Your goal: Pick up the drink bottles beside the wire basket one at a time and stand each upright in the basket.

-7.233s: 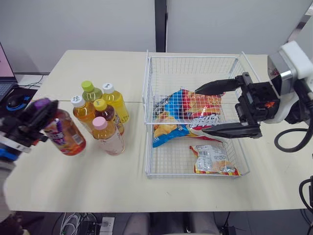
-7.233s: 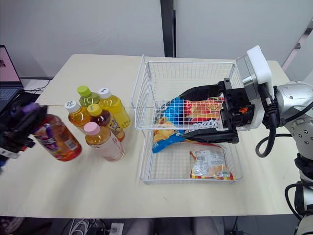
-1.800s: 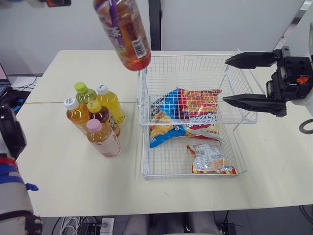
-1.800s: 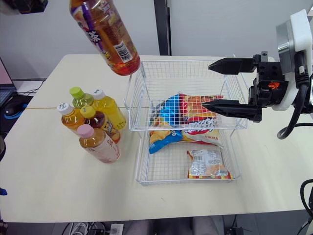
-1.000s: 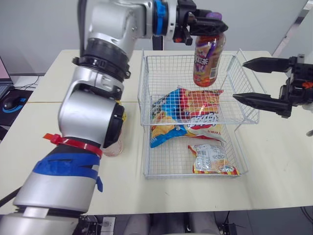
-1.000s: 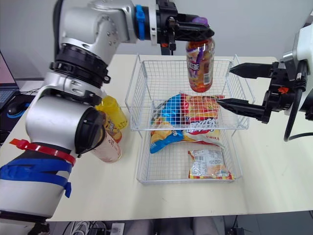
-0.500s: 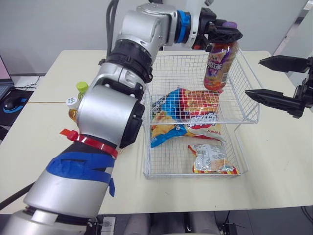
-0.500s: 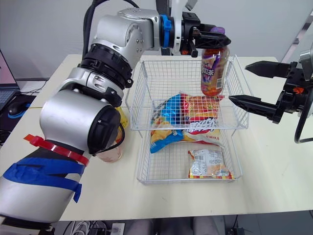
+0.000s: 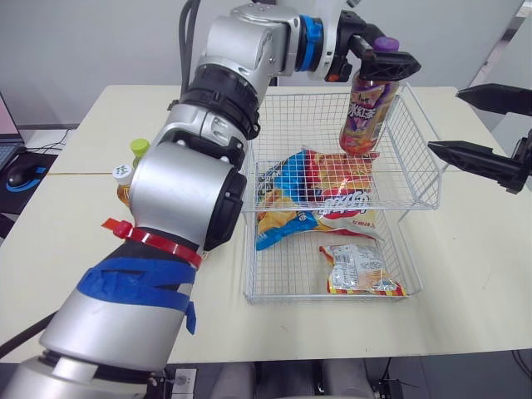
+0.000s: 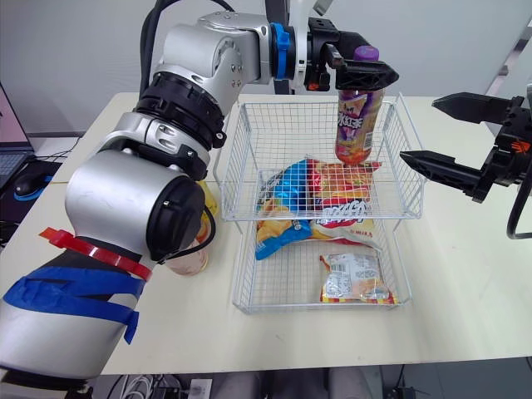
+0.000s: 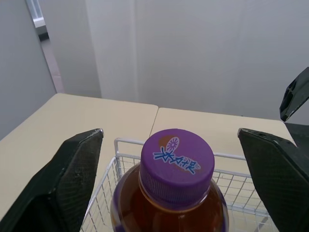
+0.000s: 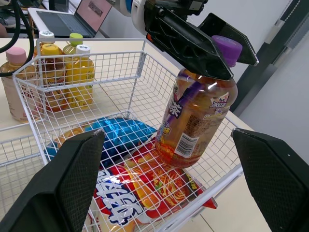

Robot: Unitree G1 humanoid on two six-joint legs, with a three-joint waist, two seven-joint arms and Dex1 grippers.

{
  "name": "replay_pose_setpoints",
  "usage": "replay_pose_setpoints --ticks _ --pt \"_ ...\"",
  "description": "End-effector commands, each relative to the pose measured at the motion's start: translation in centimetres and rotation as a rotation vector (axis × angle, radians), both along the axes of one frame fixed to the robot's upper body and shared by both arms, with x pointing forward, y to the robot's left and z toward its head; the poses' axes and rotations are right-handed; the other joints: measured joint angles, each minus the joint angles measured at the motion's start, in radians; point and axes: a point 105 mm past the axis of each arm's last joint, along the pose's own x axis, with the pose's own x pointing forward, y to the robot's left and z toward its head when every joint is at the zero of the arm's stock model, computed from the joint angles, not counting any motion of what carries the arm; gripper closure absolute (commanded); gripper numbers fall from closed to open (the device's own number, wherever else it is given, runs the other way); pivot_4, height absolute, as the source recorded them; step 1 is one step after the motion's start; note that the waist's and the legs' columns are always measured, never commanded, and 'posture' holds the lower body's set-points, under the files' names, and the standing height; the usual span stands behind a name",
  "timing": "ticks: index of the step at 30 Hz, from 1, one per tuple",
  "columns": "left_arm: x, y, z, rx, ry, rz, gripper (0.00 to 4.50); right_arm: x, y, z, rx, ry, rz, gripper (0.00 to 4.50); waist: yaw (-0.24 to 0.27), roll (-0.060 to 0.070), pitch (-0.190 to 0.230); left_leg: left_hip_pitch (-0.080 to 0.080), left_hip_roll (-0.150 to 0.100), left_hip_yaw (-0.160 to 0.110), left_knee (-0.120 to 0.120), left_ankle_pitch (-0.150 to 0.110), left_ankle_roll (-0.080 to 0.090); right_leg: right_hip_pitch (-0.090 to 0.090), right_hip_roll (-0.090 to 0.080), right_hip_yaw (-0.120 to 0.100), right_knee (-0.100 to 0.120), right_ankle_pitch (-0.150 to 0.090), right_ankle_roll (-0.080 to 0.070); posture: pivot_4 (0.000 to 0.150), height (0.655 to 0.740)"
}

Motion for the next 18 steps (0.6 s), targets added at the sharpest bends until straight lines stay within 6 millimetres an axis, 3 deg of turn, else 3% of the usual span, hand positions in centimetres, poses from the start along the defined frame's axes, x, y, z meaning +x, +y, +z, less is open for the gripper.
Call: replay_pose_setpoints --ticks 1,10,18 --pt "-1.5 0.1 3.4 -0.039 -0.097 -0.031 0.04 -0.5 -0.4 1.2 -0.018 -0.059 -0.026 0.0 0.0 0.0 0.0 0.0 0.0 0.0 0.0 0.0 0.0 0.0 0.0 0.0 0.0 0.0 0.0 0.15 0.74" --pt "-2.0 3.3 6.5 -0.11 -0.126 -0.004 0.04 -0.5 -0.5 1.1 -0.028 -0.056 -0.031 0.0 -0.001 0.0 0.0 0.0 0.0 0.0 0.0 0.0 0.0 0.0 0.0 0.0 0.0 0.0 0.0 0.15 0.74" --pt "-3.5 7.2 6.9 -0.052 -0.143 -0.029 0.04 -0.5 -0.3 1.1 -0.037 -0.058 -0.02 0.0 -0.002 0.0 0.0 0.0 0.0 0.0 0.0 0.0 0.0 0.0 0.0 0.0 0.001 0.0 0.0 0.15 0.74"
